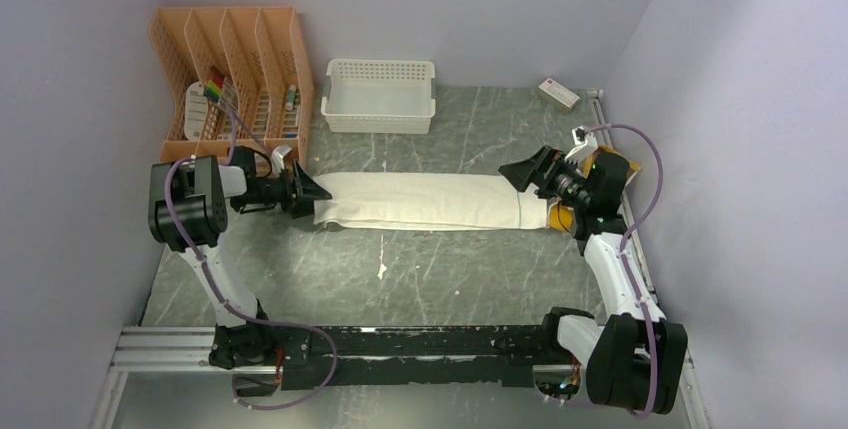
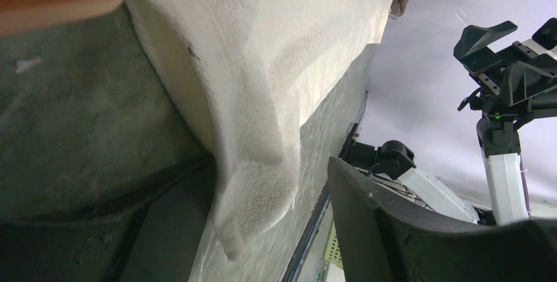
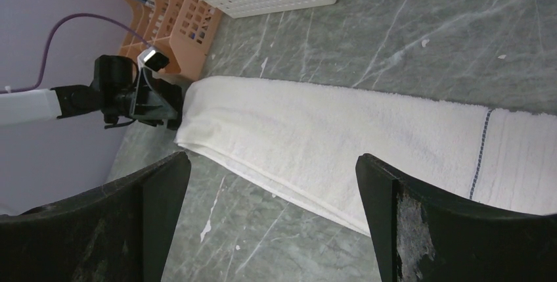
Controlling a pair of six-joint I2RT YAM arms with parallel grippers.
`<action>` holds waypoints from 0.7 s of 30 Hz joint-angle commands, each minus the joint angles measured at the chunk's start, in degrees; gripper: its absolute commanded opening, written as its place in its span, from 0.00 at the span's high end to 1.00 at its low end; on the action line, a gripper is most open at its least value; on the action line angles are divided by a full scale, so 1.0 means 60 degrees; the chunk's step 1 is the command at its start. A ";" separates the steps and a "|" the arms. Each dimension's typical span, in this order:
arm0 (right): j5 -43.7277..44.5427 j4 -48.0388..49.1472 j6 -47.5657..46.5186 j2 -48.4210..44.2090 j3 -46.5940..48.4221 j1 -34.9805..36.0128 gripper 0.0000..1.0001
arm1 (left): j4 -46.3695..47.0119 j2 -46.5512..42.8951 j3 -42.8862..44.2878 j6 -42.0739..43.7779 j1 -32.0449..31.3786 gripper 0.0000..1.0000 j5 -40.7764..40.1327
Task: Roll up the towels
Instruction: Fold the towel at the center of the board.
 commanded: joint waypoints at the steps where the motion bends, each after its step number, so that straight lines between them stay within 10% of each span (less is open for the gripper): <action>1: -0.0189 0.0247 -0.0075 -0.0182 -0.0024 -0.0079 0.00 | -0.0409 0.0945 -0.0677 0.0682 -0.0313 0.23 -0.2544; 7: -0.0186 0.0206 -0.0115 -0.0220 -0.0009 -0.0079 0.00 | -0.0389 0.0616 -0.0773 0.0528 -0.0210 0.36 -0.2777; 16: 0.0177 -0.0259 -0.0374 -0.0299 0.0233 0.0161 0.00 | -0.1062 0.0069 -0.0924 0.0622 -0.0065 0.19 -0.4266; 21: 0.4441 -0.1465 -0.1543 -0.0456 0.0912 0.3630 0.00 | -0.1174 -0.0192 -0.1089 0.0390 -0.0044 0.14 -0.4848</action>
